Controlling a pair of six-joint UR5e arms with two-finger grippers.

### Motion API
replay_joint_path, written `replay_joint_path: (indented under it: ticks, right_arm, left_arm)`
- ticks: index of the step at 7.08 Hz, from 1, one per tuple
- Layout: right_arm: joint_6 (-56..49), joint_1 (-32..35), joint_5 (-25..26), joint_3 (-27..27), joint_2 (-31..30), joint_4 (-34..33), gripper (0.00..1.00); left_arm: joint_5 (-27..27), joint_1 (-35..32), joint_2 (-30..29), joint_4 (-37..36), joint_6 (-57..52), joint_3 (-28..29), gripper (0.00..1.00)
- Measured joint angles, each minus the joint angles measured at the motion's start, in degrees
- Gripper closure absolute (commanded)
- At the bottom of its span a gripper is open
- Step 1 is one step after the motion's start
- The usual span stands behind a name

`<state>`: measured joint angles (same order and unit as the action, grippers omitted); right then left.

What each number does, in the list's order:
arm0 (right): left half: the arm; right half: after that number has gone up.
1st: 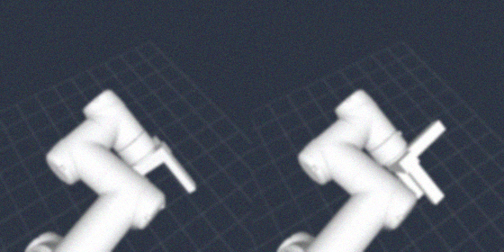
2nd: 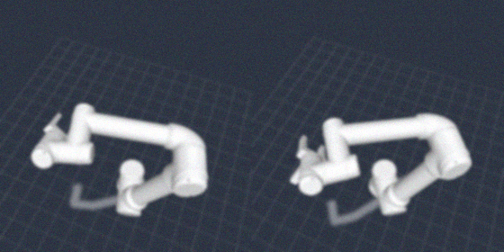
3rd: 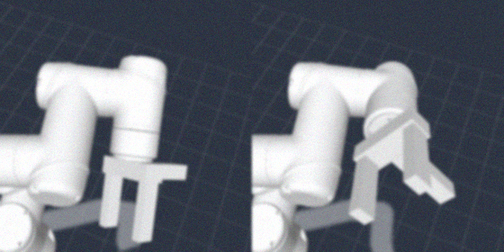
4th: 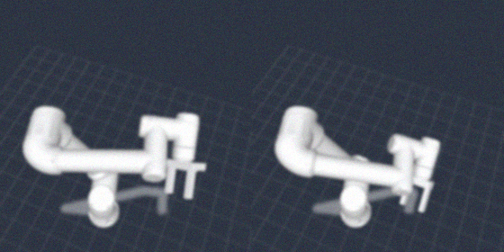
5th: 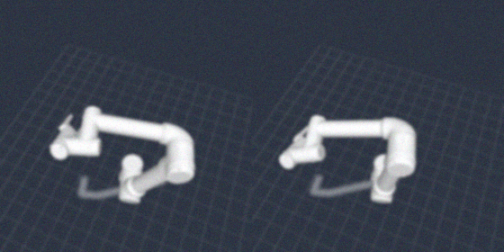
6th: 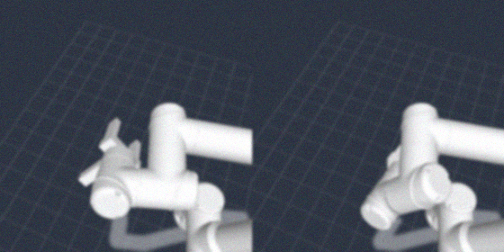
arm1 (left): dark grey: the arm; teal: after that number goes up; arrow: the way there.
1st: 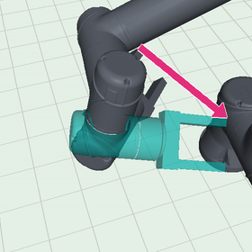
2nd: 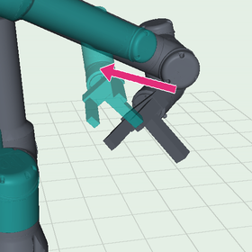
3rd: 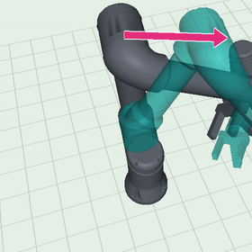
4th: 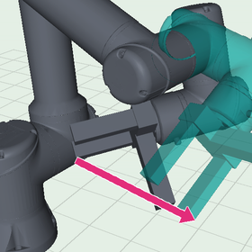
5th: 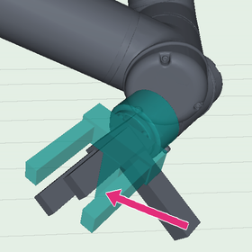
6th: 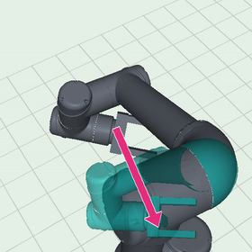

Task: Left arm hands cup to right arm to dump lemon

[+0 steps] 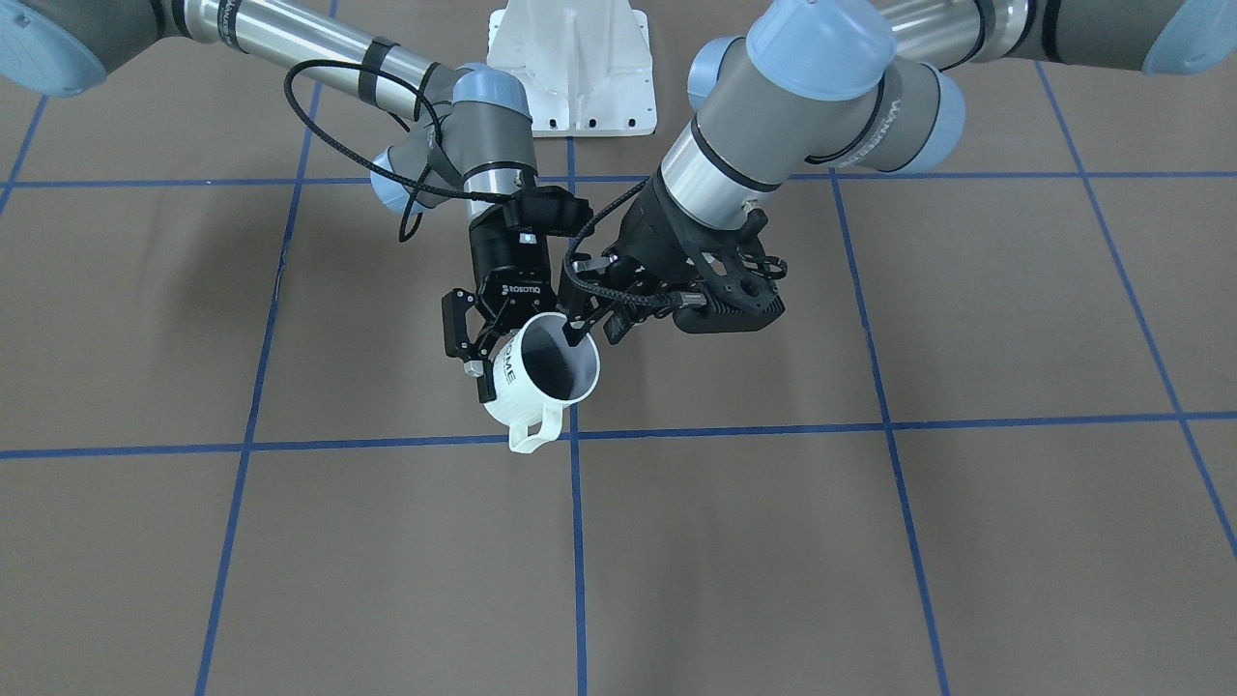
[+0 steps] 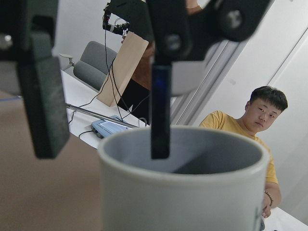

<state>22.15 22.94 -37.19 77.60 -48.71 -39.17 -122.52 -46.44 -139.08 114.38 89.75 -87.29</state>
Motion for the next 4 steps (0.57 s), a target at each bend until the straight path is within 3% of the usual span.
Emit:
replay_joint_path:
  ticks: [2,4]
  right_arm:
    - [0.04,-0.21,0.33,0.06,-0.02,0.18,0.95]
    - [0.01,-0.60,0.58,0.09,-0.03,0.23,0.95]
  left_arm:
    - [0.00,0.09,0.09,2.18,-0.09,1.49,0.50]
    - [0.00,0.12,0.18,2.96,-0.15,1.97,0.60]
